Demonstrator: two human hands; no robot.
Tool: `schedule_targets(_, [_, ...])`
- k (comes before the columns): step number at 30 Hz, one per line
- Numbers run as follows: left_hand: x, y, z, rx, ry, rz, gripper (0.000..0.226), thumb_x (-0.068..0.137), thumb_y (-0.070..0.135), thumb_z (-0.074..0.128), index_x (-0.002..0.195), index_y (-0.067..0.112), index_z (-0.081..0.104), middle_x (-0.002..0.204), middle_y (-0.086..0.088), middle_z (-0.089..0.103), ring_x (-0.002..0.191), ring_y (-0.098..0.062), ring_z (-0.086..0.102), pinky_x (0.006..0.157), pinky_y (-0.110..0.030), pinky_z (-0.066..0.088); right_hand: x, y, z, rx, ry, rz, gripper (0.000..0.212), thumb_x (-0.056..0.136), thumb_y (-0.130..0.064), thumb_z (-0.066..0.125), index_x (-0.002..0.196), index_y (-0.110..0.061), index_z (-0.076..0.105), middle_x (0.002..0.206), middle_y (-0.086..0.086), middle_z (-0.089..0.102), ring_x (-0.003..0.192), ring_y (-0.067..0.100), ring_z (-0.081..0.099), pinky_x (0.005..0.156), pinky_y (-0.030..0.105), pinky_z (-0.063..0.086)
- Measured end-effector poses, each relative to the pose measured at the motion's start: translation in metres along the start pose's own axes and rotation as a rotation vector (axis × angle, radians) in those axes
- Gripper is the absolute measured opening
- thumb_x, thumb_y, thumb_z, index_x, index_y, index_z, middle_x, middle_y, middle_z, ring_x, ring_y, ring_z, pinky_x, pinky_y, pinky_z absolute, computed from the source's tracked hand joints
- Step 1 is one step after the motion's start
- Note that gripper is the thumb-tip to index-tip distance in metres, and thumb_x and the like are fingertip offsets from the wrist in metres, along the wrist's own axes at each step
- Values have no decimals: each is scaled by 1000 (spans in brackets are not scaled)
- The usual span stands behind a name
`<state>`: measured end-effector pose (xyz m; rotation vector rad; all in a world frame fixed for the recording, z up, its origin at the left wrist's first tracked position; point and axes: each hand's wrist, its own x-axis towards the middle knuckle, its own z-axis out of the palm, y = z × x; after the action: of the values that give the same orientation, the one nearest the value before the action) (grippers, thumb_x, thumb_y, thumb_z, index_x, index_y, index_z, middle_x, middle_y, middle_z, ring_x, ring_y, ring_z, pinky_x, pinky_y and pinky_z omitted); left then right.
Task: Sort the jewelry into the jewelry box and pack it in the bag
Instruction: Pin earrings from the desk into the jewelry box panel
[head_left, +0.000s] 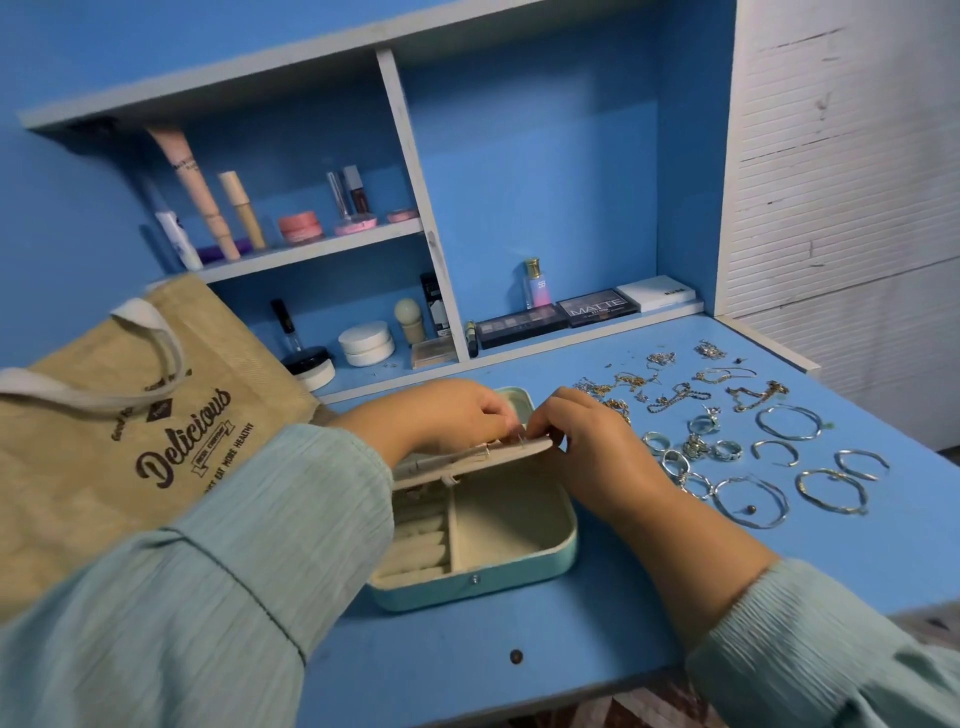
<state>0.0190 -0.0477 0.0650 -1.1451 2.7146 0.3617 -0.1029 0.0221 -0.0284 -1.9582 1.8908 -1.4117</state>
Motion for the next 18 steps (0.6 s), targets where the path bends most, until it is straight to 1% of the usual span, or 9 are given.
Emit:
schedule_targets(2, [-7, -2, 0, 12, 6, -3, 30, 99, 31, 38, 122, 29, 57, 126, 9, 55, 111, -9, 49, 91, -21, 34, 1, 1, 1, -4, -4, -2, 21, 74, 9, 61, 83, -10, 66, 82, -5, 49, 73, 14, 48, 62, 26, 39])
schedule_targets(5, [-20, -6, 1, -55, 69, -15, 31, 100, 32, 37, 126, 35, 53, 131, 13, 52, 115, -8, 48, 92, -21, 34, 3, 1, 2, -6, -8, 10, 21, 76, 7, 60, 84, -12, 65, 81, -6, 49, 74, 13, 47, 62, 25, 38])
schedule_targets(8, [-36, -7, 1, -131, 200, -5, 27, 99, 35, 38, 119, 37, 56, 125, 14, 56, 111, -7, 52, 94, -27, 41, 5, -2, 2, -5, -8, 47, 11, 80, -3, 63, 83, -13, 64, 79, -7, 48, 74, 14, 47, 64, 27, 38])
schedule_targets(10, [-47, -5, 1, -125, 286, 7, 18, 95, 43, 44, 106, 42, 58, 111, 19, 56, 108, -7, 51, 99, -33, 39, 6, -4, 1, -3, -9, 76, 9, 80, -6, 64, 80, -14, 64, 76, -7, 47, 73, 16, 48, 61, 24, 35])
schedule_targets(12, [-57, -2, 4, -48, 351, 8, 13, 87, 52, 51, 98, 45, 57, 105, 22, 52, 111, -6, 47, 104, -35, 32, 9, -9, -1, -2, -26, 117, 18, 79, -5, 65, 72, -21, 59, 75, -9, 46, 73, 17, 48, 59, 19, 33])
schedule_targets(13, [-60, -1, 7, 25, 378, 4, 18, 85, 54, 54, 100, 45, 58, 110, 20, 52, 115, -7, 44, 105, -34, 27, 10, -11, -3, -16, -46, 142, 24, 79, -5, 65, 67, -24, 55, 75, -7, 47, 74, 18, 48, 58, 17, 33])
schedule_targets(15, [-65, 0, 12, 149, 431, 3, 22, 86, 52, 54, 104, 42, 61, 117, 18, 52, 118, -9, 42, 106, -34, 21, 13, -16, -7, -79, -110, 190, 33, 80, -6, 65, 61, -28, 49, 82, -3, 49, 78, 19, 51, 58, 19, 33])
schedule_targets(16, [-66, 1, 14, 173, 458, 7, 21, 88, 50, 52, 104, 41, 62, 117, 17, 52, 117, -9, 42, 107, -34, 20, 15, -19, -8, -108, -136, 210, 33, 80, -6, 64, 61, -29, 50, 85, -1, 51, 80, 20, 52, 59, 20, 34])
schedule_targets(18, [-68, 3, 17, 186, 514, 20, 20, 91, 47, 49, 104, 40, 63, 114, 16, 53, 114, -9, 44, 106, -34, 19, 15, -21, -12, -116, -149, 232, 20, 82, -6, 62, 69, -21, 58, 88, 1, 51, 80, 19, 52, 56, 15, 34])
